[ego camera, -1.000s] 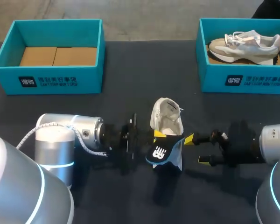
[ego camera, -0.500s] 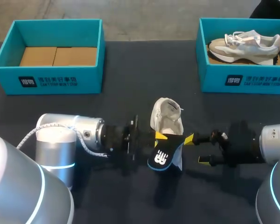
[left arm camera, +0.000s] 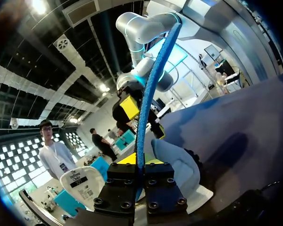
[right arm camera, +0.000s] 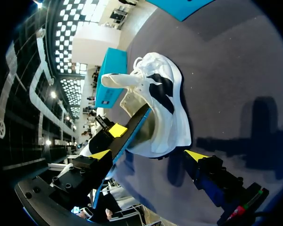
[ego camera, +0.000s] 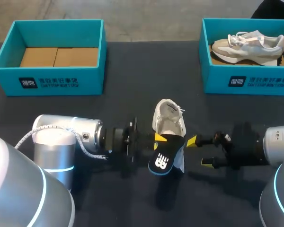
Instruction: Take the shoe out of the shoebox, open the shoe tongue, remove and reinsert the insole, then place the shoe into the shoebox
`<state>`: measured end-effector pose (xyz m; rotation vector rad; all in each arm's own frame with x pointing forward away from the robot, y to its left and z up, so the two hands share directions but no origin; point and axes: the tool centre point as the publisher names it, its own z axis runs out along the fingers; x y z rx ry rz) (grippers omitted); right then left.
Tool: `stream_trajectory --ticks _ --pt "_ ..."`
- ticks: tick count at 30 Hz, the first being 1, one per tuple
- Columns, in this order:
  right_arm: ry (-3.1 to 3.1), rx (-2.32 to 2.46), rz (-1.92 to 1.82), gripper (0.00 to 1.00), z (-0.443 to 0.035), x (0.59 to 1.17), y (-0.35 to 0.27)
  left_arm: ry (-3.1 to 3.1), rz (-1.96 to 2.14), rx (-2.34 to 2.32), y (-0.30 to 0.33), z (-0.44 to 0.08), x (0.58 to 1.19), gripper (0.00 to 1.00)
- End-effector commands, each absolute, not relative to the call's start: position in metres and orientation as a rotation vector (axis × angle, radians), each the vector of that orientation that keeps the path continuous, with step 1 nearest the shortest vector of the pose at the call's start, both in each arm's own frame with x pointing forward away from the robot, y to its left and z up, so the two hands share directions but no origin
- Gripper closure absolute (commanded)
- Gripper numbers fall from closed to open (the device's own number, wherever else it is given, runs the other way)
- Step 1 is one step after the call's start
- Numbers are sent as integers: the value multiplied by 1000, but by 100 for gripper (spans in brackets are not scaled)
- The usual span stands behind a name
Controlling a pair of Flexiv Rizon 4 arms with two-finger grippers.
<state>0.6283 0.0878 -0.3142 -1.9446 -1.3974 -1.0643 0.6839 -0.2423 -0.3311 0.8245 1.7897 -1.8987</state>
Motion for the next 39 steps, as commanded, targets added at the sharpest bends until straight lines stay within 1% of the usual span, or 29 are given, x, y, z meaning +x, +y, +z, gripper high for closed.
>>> stream_trajectory --ticks 1,39 --pt "-1398 -1950 -1062 0 -313 628 89 1807 -1878 824 -244 -330 684 100" --pt "-1398 -1950 -1062 0 -313 628 89 1917 -1653 745 -248 -354 710 100"
